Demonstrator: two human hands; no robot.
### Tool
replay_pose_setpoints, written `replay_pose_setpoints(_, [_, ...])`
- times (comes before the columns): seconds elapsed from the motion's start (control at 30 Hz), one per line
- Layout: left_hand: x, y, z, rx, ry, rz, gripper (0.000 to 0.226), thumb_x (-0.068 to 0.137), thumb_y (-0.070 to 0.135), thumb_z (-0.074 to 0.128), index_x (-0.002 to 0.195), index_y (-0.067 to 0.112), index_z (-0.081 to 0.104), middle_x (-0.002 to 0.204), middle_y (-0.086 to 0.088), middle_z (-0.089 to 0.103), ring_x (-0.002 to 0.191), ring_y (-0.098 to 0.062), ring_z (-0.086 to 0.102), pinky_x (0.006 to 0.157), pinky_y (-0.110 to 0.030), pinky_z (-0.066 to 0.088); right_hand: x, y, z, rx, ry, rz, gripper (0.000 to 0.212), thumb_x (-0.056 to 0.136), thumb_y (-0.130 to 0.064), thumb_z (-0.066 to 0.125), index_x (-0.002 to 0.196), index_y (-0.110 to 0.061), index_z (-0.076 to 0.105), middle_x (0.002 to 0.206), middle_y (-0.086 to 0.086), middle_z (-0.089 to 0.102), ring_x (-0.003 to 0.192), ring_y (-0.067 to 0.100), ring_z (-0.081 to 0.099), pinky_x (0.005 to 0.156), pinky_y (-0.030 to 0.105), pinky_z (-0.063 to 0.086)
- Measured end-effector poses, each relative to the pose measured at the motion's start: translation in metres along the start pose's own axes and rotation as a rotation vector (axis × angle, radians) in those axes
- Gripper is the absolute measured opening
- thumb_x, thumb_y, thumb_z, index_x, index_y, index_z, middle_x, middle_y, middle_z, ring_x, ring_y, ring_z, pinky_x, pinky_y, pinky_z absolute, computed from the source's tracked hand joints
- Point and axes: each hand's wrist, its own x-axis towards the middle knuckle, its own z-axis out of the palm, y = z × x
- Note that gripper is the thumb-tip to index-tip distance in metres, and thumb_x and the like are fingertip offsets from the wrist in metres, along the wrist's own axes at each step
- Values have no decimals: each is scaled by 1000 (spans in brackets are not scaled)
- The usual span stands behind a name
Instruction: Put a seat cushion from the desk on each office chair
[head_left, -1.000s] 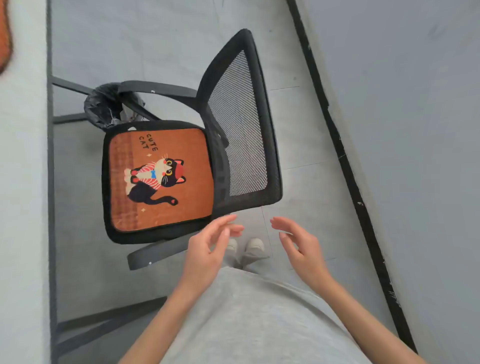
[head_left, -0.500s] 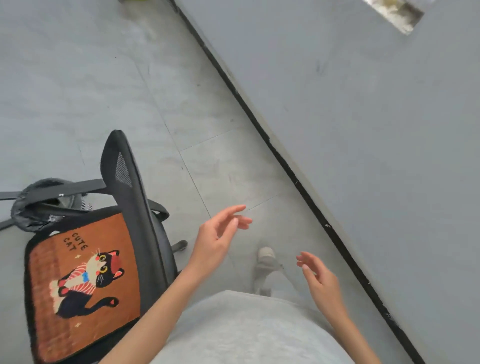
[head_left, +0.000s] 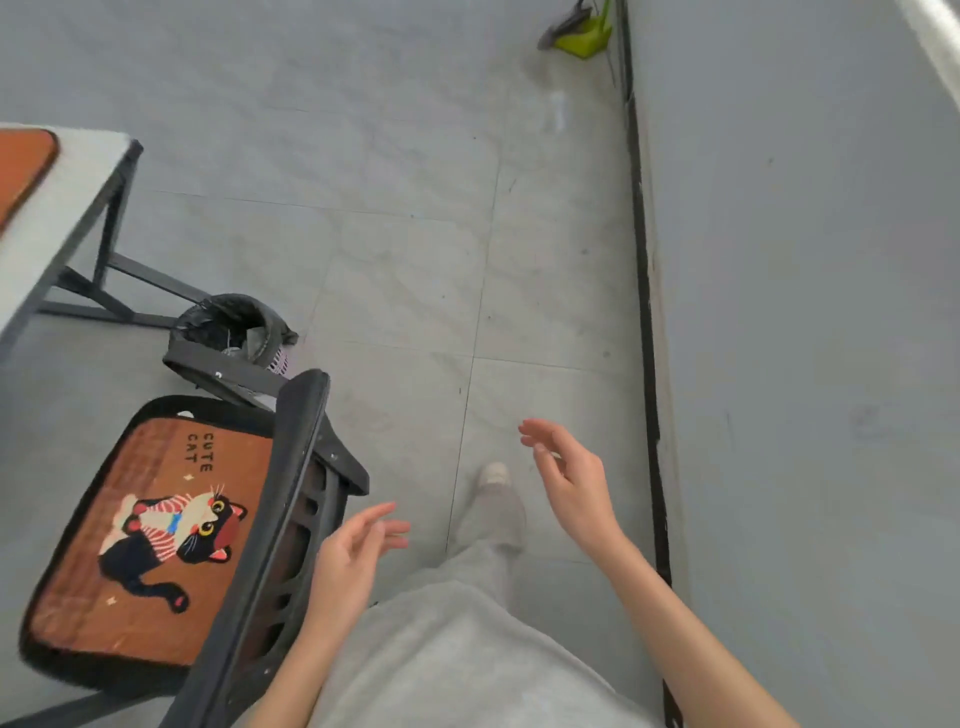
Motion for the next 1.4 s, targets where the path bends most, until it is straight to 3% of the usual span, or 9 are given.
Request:
replay_pose_setpoints(0.1, [71,34,26,-39,47,0,26,93,0,42,95,17,62,76,4,71,69,-14,69,70,-14,54,74,10,-4,-66,-63,65,28,93,-3,43,115,-10,59,110,-5,61,101,10,60,71,-1,41])
replay_pose_setpoints(0.23, [168,115,52,-56,17,70,28,95,5,42,96,27,59,83,5,70,73,2,68,85,-31,50,150,10,-28,-117,-96,150,26,93,-5,44,111,-18,59,107,-6,62,107,15,61,77,8,43])
replay_pose_setpoints(0.5, [358,252,56,-99,84,241,22,95,9,43,111,17,57,89,7,68,80,6,66,78,-10,49,336,-26,-56,-89,0,193,27,92,-1,43,103,-18,60,103,-1,65,89,0,63,91,38,50])
replay_pose_setpoints(0.63, [449,277,47,-119,181,204,22,95,8,43,107,21,57,88,9,68,77,6,65,75,-8,47,459,-50,-33,-121,-128,169,27,91,0,43,103,-20,58,103,0,65,90,0,64,91,36,49])
replay_pose_setpoints(0.77, [517,283,24,-183,384,79,28,95,5,42,97,29,57,75,19,73,71,6,66,71,-7,47,601,-106,18,-190,-441,39,31,91,-1,46,100,-30,54,105,2,67,84,-11,61,85,20,49])
replay_pose_setpoints(0.87, [540,292,0,-267,567,-27,28,95,4,41,96,27,58,76,23,72,70,5,66,70,-7,48,683,-176,75,-265,-666,-123,30,90,0,46,107,-23,56,103,2,67,83,-19,57,72,2,44])
replay_pose_setpoints(1.17, [644,295,-87,-524,1075,-210,24,96,5,39,105,16,59,86,3,71,69,4,67,74,-26,47,843,-341,298,-195,-1036,-435,32,90,0,43,113,-18,57,98,-16,62,87,-10,60,75,6,45])
replay_pose_setpoints(1.3, [726,315,-166,-580,1120,-176,24,95,2,41,100,16,60,72,16,74,68,3,66,77,-30,49,896,-358,370,-272,-1053,-426,36,90,0,43,103,-31,55,100,-12,63,87,-13,59,73,11,45])
replay_pose_setpoints(1.4, [779,350,-238,-531,1094,-117,25,95,2,40,104,15,59,80,8,72,70,5,66,81,-28,48,931,-373,402,-350,-1067,-383,40,92,-2,44,95,-41,51,99,-16,62,88,-15,59,71,10,45])
